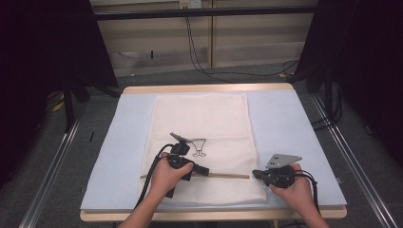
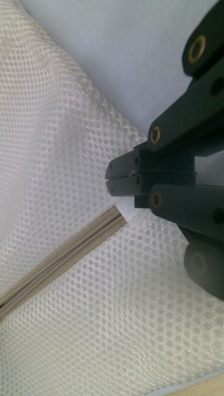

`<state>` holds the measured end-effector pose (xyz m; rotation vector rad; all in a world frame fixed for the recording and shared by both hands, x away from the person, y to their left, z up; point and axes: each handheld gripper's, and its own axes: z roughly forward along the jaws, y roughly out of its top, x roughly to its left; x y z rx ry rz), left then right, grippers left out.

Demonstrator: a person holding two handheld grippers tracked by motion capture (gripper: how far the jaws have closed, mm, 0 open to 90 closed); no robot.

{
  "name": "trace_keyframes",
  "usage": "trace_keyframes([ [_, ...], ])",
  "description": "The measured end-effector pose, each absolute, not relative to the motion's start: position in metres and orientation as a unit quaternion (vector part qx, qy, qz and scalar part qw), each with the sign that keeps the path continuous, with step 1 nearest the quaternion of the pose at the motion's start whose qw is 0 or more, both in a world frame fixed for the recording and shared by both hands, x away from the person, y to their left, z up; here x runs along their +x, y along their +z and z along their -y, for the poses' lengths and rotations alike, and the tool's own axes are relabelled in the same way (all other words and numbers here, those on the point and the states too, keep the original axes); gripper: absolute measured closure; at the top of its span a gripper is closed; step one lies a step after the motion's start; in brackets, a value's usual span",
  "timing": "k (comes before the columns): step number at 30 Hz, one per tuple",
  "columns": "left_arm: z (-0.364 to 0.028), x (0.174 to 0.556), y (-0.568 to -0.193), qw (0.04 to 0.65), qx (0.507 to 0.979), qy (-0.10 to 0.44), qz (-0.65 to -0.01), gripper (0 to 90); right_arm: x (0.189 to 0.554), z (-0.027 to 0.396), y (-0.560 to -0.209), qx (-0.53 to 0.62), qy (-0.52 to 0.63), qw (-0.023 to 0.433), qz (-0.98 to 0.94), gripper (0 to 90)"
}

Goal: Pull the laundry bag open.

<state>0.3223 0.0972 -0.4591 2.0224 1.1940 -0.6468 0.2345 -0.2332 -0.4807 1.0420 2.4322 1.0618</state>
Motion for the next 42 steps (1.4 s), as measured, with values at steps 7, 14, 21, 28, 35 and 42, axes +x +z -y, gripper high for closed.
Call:
trace_keyframes([
  [7,-0.106,0.322,-0.458,0.351,0.774,-0.246,-0.466,87.5,0.234,0.233,-0.481,0.361,0.369,0.145,-0.844,90.0],
  [14,-0.113,0.323,-0.459,0.353,0.771,-0.251,-0.467,87.5,0.235,0.233,-0.481,0.361,0.371,0.144,-0.843,90.0],
  [21,-0.118,0.323,-0.459,0.352,0.77,-0.247,-0.47,87.4,0.234,0.233,-0.481,0.362,0.37,0.145,-0.843,90.0],
  [28,-0.121,0.323,-0.46,0.355,0.769,-0.244,-0.472,87.4,0.234,0.233,-0.481,0.36,0.368,0.146,-0.845,90.0],
  [35,-0.131,0.323,-0.46,0.355,0.766,-0.244,-0.476,87.4,0.235,0.234,-0.482,0.363,0.373,0.142,-0.842,90.0],
  [42,-0.132,0.323,-0.462,0.36,0.762,-0.247,-0.478,87.4,0.234,0.235,-0.482,0.36,0.373,0.143,-0.843,90.0],
])
